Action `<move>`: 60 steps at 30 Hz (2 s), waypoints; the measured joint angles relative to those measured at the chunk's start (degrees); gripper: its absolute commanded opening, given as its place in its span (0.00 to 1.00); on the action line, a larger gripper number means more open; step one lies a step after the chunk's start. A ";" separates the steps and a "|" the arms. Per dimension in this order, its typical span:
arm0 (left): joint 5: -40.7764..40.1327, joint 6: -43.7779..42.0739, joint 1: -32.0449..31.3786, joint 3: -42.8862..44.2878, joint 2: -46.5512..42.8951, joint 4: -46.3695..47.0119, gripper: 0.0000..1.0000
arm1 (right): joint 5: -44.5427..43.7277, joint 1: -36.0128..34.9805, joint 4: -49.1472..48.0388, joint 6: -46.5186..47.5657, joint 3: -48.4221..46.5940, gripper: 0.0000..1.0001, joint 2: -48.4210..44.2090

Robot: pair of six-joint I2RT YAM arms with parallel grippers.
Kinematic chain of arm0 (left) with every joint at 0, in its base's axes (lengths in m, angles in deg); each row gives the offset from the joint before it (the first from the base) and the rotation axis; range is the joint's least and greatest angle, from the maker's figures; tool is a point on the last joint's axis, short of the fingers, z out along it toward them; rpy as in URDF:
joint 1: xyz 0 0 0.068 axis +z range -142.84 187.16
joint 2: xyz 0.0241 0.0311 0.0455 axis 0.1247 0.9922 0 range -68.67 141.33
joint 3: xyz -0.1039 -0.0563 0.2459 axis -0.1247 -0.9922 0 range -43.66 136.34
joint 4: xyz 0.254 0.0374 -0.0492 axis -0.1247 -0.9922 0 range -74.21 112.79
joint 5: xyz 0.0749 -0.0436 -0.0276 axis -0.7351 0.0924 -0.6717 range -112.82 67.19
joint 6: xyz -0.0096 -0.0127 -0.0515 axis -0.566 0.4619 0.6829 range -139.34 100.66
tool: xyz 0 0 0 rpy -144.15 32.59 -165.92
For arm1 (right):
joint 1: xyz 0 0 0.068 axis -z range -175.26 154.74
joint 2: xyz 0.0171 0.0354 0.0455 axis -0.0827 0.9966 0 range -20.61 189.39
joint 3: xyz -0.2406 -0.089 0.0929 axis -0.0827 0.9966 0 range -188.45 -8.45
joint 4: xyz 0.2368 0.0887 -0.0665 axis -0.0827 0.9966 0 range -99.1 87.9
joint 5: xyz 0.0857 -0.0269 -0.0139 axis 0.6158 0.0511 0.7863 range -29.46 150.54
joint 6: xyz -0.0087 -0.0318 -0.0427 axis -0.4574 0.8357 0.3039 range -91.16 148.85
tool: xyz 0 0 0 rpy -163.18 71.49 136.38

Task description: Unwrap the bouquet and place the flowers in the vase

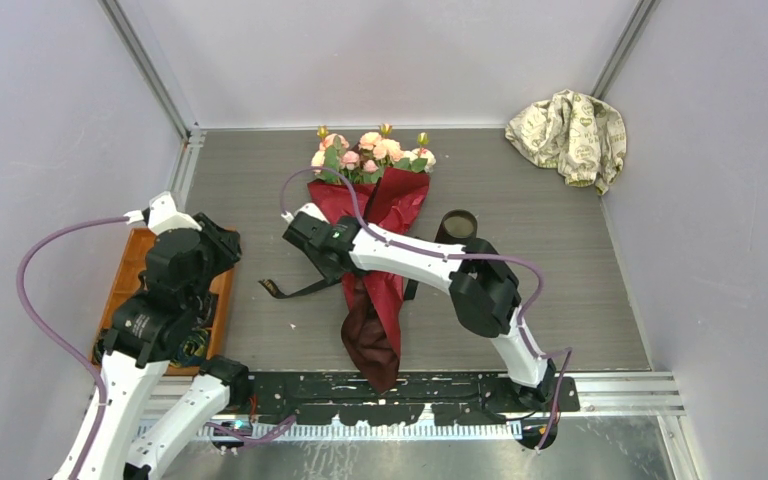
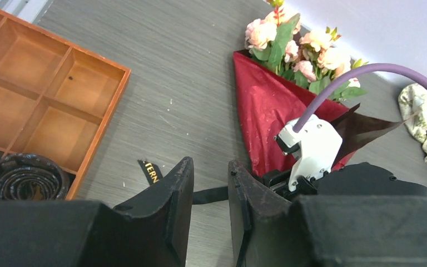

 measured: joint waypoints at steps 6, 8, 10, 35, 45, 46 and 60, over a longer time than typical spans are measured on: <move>0.09 -0.42 -0.02 -1.09 0.11 -0.48 0.30 | -2.67 -0.42 3.04 1.81 -0.98 0.43 2.08; 0.09 -0.42 0.00 -1.16 0.09 -0.46 0.30 | -3.98 -0.42 3.56 2.10 -1.66 0.40 2.93; 0.17 -0.42 0.00 -1.31 0.11 -0.39 0.30 | -5.53 -0.42 3.78 2.47 -2.54 0.30 3.96; 7.63 -0.63 0.00 -5.77 3.69 3.80 0.29 | -16.00 -0.37 -13.25 -1.49 17.33 0.01 -24.76; 12.31 -1.88 -0.02 -7.45 5.73 7.52 0.29 | -14.43 0.04 -15.74 -2.80 20.68 0.06 -26.27; 12.41 -1.92 -0.02 -7.48 5.95 7.61 0.29 | -14.27 0.17 -15.78 -2.84 20.68 0.06 -26.03; 12.57 -2.71 -0.02 -8.28 6.56 8.55 0.29 | -8.28 3.06 -16.33 -3.85 18.05 0.17 -17.07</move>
